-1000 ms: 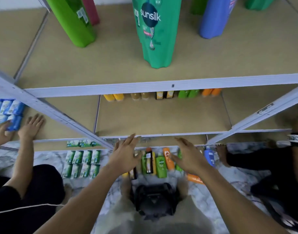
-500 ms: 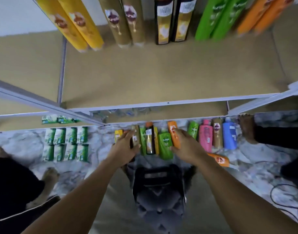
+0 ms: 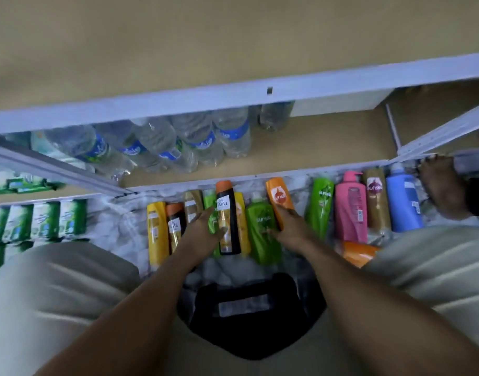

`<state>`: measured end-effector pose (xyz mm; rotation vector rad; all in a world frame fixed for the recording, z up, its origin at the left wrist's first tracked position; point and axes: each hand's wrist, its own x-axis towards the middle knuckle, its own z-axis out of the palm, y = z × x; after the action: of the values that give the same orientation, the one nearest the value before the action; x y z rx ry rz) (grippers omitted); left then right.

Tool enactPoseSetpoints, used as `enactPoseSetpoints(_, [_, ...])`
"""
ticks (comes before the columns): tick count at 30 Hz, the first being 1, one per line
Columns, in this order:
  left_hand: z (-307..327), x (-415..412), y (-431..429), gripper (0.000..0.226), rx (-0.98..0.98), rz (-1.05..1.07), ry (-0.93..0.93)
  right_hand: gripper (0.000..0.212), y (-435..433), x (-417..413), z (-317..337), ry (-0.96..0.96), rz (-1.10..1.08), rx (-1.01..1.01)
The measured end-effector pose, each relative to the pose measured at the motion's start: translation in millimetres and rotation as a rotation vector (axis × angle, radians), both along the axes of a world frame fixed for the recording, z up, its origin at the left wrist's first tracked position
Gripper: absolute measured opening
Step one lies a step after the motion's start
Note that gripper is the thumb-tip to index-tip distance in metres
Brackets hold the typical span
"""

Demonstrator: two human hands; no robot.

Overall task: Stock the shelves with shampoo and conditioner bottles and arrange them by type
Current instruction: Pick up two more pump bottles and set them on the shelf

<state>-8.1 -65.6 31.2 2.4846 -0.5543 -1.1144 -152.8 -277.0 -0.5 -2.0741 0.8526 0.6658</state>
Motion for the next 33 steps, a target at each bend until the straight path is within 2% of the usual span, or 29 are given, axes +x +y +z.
enactPoseSetpoints(5, [-17.6,-31.3,-2.2,0.071,-0.052,0.018,0.058,0.085,11.9,-21.2,-18.6,-0.017,-0.061,-0.025])
enactPoseSetpoints(9, [-32.2,-43.1,-19.9,0.07,-0.053,0.012,0.118,0.08,-8.7,-31.5,-27.0,-0.077,-0.114,-0.128])
enactPoseSetpoints(13, [-46.2,-60.4,-51.4,0.068,-0.082,0.12,0.167,0.076,-43.0,-54.3,-30.0,-0.09,-0.197,-0.218])
enactPoseSetpoints(16, [-71.0,-77.5,-66.0,0.05,-0.073,0.226,0.25,0.075,-70.8,-80.3,-39.6,-0.066,-0.263,-0.256])
enactPoseSetpoints(20, [-92.4,-96.9,-81.3,0.041,-0.059,0.408,0.317,0.083,-105.5,-110.0,-53.6,0.068,-0.326,-0.355])
enactPoseSetpoints(23, [-107.0,-102.0,-88.7,0.044,-0.012,0.478,0.289,0.098,-127.9,-119.9,-64.2,0.074,-0.369,-0.316])
enactPoseSetpoints(25, [-115.2,-102.0,-94.2,0.048,0.046,0.465,0.261,0.098,-140.3,-120.7,-73.2,0.071,-0.444,-0.247])
enactPoseSetpoints(29, [-129.1,-103.0,-111.7,0.082,0.187,0.494,0.173,0.115,-154.7,-112.7,-86.4,0.043,-0.602,-0.199])
enactPoseSetpoints(31, [-127.8,-105.9,-121.5,0.094,0.185,0.572,0.125,0.123,-157.5,-106.2,-92.7,0.032,-0.708,-0.148])
enactPoseSetpoints(33, [-131.0,-109.1,-128.3,0.097,0.119,0.644,0.113,0.13,-157.2,-96.7,-98.4,0.065,-0.755,-0.125])
